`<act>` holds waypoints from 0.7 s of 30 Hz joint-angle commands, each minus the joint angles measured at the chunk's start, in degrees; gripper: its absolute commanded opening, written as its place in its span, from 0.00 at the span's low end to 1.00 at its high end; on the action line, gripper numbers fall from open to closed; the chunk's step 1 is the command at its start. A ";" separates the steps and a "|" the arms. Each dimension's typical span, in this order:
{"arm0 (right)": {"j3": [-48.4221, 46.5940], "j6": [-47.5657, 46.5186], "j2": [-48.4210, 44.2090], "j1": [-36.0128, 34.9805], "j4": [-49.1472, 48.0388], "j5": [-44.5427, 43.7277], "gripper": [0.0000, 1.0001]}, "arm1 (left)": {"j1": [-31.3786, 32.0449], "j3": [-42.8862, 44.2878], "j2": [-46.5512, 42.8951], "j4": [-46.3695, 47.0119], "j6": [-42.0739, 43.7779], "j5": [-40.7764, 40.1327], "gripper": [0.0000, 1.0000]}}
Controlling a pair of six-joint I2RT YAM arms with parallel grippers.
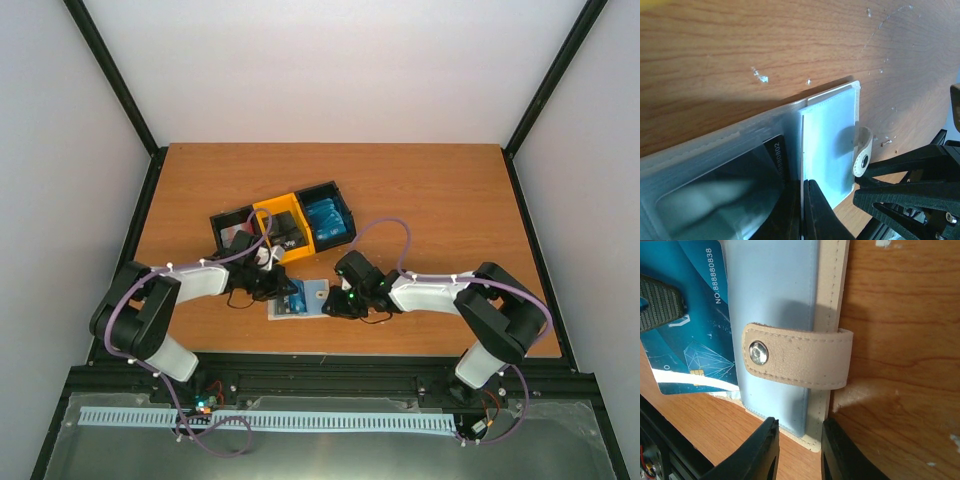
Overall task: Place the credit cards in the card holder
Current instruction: Insert the credit card into the card holder.
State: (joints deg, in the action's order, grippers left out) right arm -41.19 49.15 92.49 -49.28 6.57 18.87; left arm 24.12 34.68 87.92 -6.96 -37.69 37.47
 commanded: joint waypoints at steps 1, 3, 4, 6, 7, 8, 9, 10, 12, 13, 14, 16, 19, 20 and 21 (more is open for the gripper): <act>-0.27 -0.01 2.77 -0.87 1.78 -0.67 0.26 | 0.93 1.81 2.19 0.59 2.87 2.13 0.02; -0.37 -0.01 2.87 -0.90 1.87 -0.67 0.26 | 0.92 0.96 2.15 1.51 1.61 3.11 0.03; -0.46 -0.04 2.95 -0.91 1.91 -0.68 0.25 | 0.93 0.40 1.97 2.11 0.71 3.29 0.03; -0.60 0.06 3.04 -0.91 1.86 -0.68 0.25 | 0.93 -0.61 1.61 3.04 -1.38 3.18 0.04; -0.63 0.07 3.05 -0.87 1.85 -0.67 0.25 | 0.93 -0.81 1.65 3.38 -2.18 3.40 0.04; -0.66 0.07 3.06 -0.90 1.84 -0.68 0.25 | 0.89 -0.83 1.85 3.66 -2.95 3.59 0.03; -0.65 0.12 3.08 -0.85 1.88 -0.72 0.25 | 0.92 -0.85 1.93 3.92 -3.64 3.85 0.04; -0.65 0.16 3.13 -0.90 1.87 -0.76 0.25 | 0.91 -0.87 1.86 4.29 -4.18 3.96 0.04; -0.59 0.31 3.13 -0.87 1.96 -0.85 0.25 | 0.93 -0.73 1.73 4.16 -5.37 3.90 0.04; -0.56 0.33 3.14 -0.90 1.96 -0.86 0.25 | 0.93 -0.56 1.77 3.72 -5.82 3.66 0.04; -0.56 0.36 3.14 -0.86 2.00 -0.86 0.25 | 0.93 -0.44 1.82 3.00 -6.44 3.35 0.04; -0.58 0.49 3.00 -0.91 2.10 -0.86 0.25 | 0.93 -0.22 1.69 1.66 -7.88 2.86 0.04; -0.56 0.68 3.05 -0.91 2.16 -0.88 0.25 | 0.91 -0.65 0.40 -1.06 -11.32 0.26 0.02; -0.60 0.76 3.01 -0.91 2.01 -0.86 0.25 | 0.92 -1.18 -0.18 -1.13 -12.41 -0.13 0.01; -0.56 0.85 3.09 -0.89 1.92 -0.86 0.25 | 0.88 -1.64 -0.72 -1.04 -13.56 -0.53 0.01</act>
State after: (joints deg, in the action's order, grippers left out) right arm -42.00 49.32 92.90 -49.28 7.73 18.87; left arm 24.01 34.33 88.64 -5.28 -45.58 39.13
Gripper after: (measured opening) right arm 0.247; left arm 0.033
